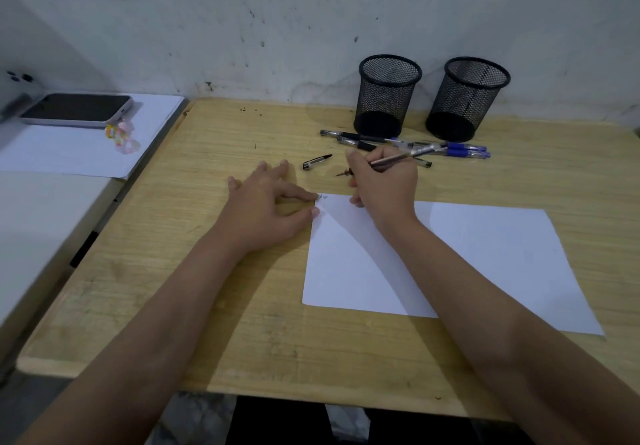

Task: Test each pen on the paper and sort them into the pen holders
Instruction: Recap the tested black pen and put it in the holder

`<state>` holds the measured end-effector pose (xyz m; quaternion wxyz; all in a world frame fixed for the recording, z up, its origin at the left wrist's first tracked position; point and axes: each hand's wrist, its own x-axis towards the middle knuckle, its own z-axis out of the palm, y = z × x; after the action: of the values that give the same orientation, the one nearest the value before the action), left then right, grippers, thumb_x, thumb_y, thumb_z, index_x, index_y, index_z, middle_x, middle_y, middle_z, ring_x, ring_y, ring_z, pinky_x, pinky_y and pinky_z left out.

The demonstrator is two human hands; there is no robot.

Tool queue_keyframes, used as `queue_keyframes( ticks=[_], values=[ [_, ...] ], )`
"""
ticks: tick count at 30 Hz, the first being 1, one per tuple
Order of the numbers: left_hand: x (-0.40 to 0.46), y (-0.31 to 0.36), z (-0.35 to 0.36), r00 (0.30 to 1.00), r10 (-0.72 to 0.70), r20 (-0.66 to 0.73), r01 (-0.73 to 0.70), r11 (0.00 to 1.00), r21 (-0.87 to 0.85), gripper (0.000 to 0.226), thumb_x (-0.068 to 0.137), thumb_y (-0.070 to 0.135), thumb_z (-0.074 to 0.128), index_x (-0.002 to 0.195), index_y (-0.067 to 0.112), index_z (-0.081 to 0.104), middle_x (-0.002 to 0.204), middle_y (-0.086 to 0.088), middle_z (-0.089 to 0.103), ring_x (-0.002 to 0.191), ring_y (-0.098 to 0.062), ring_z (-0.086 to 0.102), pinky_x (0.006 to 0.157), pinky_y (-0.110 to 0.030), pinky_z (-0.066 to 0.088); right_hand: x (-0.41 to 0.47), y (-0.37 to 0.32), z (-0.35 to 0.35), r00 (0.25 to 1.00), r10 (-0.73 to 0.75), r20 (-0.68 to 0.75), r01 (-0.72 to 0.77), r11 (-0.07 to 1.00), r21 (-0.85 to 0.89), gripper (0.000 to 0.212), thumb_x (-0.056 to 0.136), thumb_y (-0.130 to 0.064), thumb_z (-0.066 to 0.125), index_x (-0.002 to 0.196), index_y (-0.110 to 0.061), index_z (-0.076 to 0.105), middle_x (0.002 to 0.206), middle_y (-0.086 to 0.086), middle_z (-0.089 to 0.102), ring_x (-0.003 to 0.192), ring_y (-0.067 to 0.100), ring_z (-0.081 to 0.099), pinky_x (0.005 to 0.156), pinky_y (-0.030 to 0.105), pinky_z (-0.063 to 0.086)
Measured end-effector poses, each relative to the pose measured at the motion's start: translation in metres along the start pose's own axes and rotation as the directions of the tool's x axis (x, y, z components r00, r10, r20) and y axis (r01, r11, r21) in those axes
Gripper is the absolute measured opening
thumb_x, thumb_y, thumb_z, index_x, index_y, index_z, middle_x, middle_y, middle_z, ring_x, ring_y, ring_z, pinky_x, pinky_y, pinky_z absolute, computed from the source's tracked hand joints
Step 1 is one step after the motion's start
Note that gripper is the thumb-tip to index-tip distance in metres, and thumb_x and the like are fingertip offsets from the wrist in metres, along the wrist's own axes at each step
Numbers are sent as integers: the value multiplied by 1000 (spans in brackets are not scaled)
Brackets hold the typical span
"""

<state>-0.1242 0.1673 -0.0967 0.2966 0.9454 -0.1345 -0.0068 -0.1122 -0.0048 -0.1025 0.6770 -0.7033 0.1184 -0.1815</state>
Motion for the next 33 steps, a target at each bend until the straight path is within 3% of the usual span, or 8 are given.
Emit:
queue_keyframes(
  ticks=[4, 9, 11, 14, 16, 21, 26, 33],
  values=[
    [14, 8, 2, 994, -16, -104, 9, 998, -67, 8, 80, 36, 67, 86, 33, 71, 144, -2, 44, 137, -18, 32, 111, -63, 4, 0, -6, -2, 1000, 2, -14, -1, 995, 102, 31, 83, -23, 71, 67, -10, 49, 51, 9, 53, 32, 11, 44, 33, 17, 35],
    [45, 17, 10, 936, 95, -338, -94, 995, 18, 23, 79, 28, 63, 101, 20, 68, 108, -2, 65, 100, -22, 60, 86, -48, 47, 0, -14, -7, 1000, 6, 25, -10, 985, 172, 20, 86, -20, 68, 70, -13, 57, 62, 9, 63, 42, 13, 55, 42, 23, 48],
    [56, 18, 13, 948, 62, -313, -29, 994, 108, 30, 80, 25, 62, 109, 18, 66, 107, -5, 63, 97, -26, 59, 83, -44, 48, 2, -17, -10, 999, 30, 45, -40, 975, 220, 14, 89, -15, 64, 75, -15, 63, 68, 9, 66, 48, 11, 59, 48, 30, 55],
    [64, 17, 17, 966, -14, -258, 58, 985, 164, 23, 82, 25, 61, 102, 18, 70, 102, -6, 62, 94, -27, 58, 79, -39, 47, 4, -24, -18, 996, 30, 83, -45, 980, 194, 9, 91, -12, 59, 85, -12, 67, 75, 10, 71, 52, 12, 62, 52, 31, 56],
    [64, 17, 17, 963, -59, -263, 74, 996, 46, 18, 83, 27, 63, 97, 19, 72, 98, -3, 65, 88, -22, 61, 77, -38, 50, 4, -29, -24, 995, 32, 96, -50, 981, 189, 8, 91, -10, 59, 85, -11, 64, 77, 11, 71, 51, 15, 61, 55, 32, 57],
    [53, 34, 11, 950, -145, -275, 30, 923, -385, 9, 81, 20, 71, 89, 17, 72, 85, 2, 69, 70, -9, 62, 61, -15, 46, 6, -43, -39, 986, 49, 159, -80, 977, 196, 14, 88, -6, 62, 75, -10, 58, 65, 7, 72, 53, 19, 62, 56, 34, 56],
    [40, 53, 7, 944, -48, -327, -101, 901, -422, 15, 80, 13, 70, 94, 11, 73, 88, 3, 67, 67, -1, 59, 59, -4, 42, 0, -54, -49, 976, 29, 214, -60, 988, 141, 10, 87, -6, 63, 78, -6, 59, 63, 6, 72, 51, 17, 63, 54, 33, 56],
    [25, 64, 4, 924, -26, -381, -167, 869, -466, 14, 80, 11, 71, 92, 15, 74, 85, 4, 68, 70, 0, 59, 63, -7, 43, -7, -72, -66, 977, -9, 215, -23, 989, 147, 17, 84, -3, 66, 69, -8, 62, 58, 4, 69, 46, 14, 60, 49, 29, 55]
  ],
)
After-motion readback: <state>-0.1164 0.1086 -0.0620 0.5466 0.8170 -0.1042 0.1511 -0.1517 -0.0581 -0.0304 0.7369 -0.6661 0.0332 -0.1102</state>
